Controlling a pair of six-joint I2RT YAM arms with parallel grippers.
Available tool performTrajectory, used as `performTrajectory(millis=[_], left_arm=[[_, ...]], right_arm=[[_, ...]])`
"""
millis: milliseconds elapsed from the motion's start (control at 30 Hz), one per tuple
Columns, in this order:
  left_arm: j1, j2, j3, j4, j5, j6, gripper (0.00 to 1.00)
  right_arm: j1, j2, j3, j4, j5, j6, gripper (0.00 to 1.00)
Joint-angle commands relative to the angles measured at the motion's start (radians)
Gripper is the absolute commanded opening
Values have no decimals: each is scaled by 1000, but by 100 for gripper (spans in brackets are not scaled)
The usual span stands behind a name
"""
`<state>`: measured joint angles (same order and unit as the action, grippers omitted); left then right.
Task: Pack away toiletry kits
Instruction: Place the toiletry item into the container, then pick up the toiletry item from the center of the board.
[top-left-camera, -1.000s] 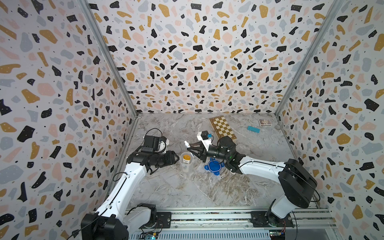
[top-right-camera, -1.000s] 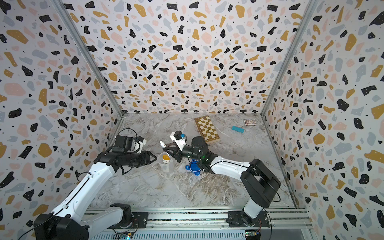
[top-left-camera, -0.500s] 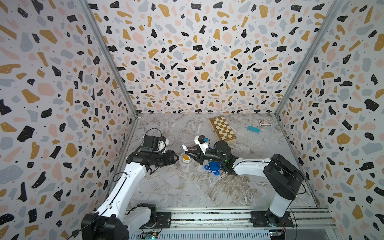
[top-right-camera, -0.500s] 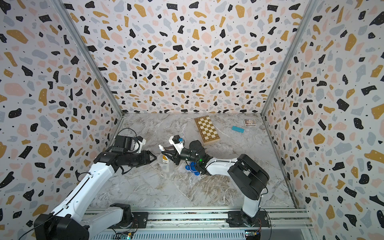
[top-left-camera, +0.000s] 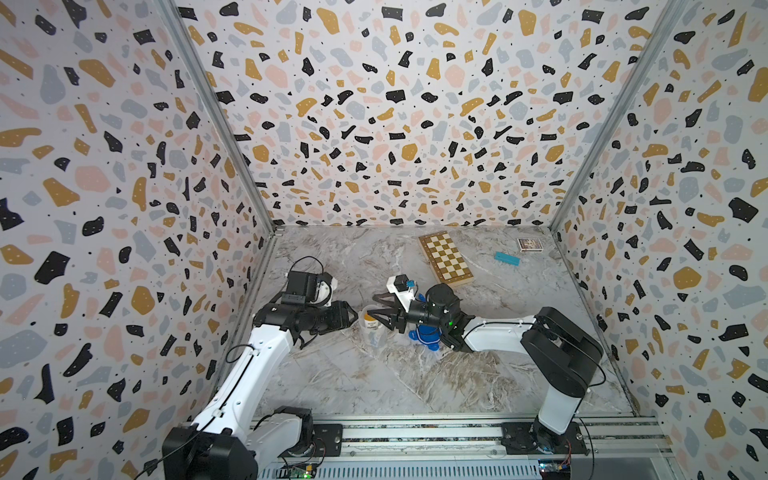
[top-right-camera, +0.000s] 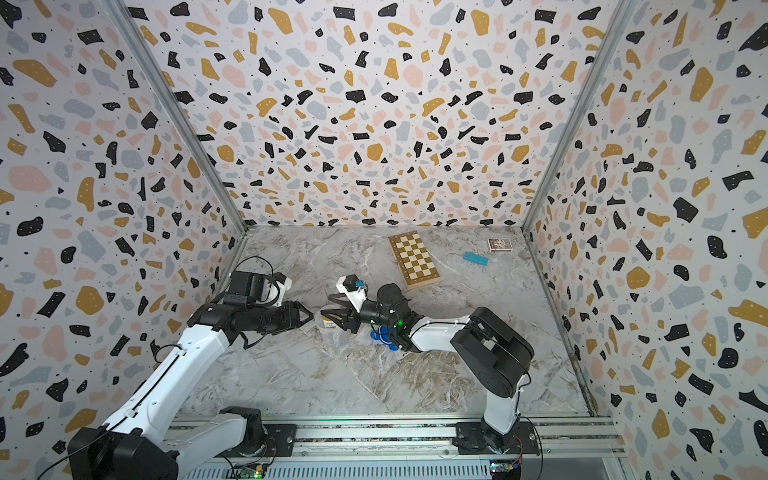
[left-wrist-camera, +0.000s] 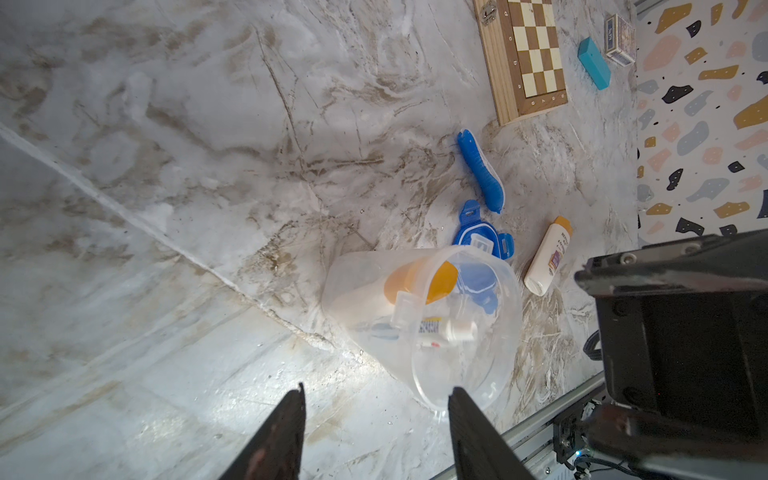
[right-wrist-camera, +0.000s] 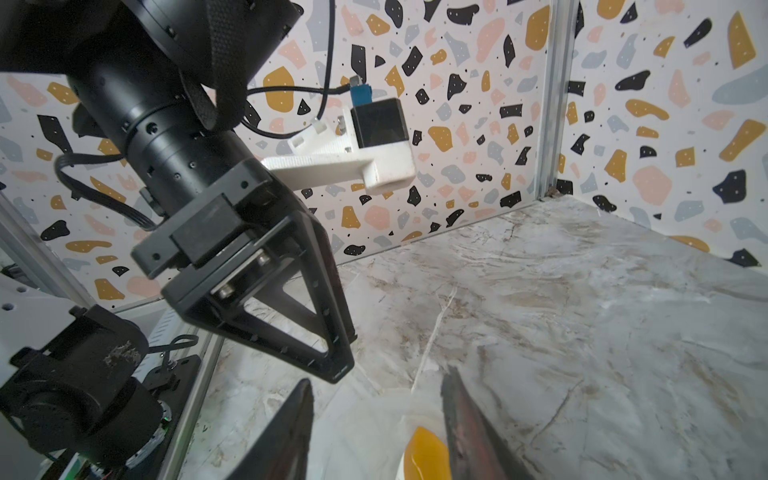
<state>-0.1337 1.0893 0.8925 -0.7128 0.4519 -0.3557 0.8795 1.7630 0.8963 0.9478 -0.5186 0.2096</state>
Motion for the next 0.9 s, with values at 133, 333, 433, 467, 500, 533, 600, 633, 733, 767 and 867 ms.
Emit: performTrajectory(millis=[133,333,433,467,500,533,600,633,733,767,867], left_arm=[[5,16,-10,8,24,12,55],[-6,24,-1,6,36,24,56],[-23,30,2,12,52,29,56],[-27,34,3,15,61,27,56],[-31,39,4,16,67,27,56],[-33,42,5,17,71,27,56],[-33,41,6,16,73,28,56],[-35,40,5,15,72,31,56],[-33,34,6,4,58,41,56],[-33,32,5,2,56,43,56],[-34,29,-2,4,58,40,56]], right_arm=[[-11,-242,87,-570,294,-21,44],[-112,-336,90,-1030,490,47,44],[-191,-279,125,-1198,488,38,46],[-212,-242,141,-1230,479,18,46],[-233,-196,165,-1257,470,3,46],[-246,-159,186,-1270,457,-13,46],[-267,-66,238,-1272,460,-40,46],[-273,-33,261,-1270,455,-47,46],[-286,60,339,-1262,440,-60,47],[-288,88,370,-1270,427,-67,47],[-287,159,442,-1294,407,-79,47]])
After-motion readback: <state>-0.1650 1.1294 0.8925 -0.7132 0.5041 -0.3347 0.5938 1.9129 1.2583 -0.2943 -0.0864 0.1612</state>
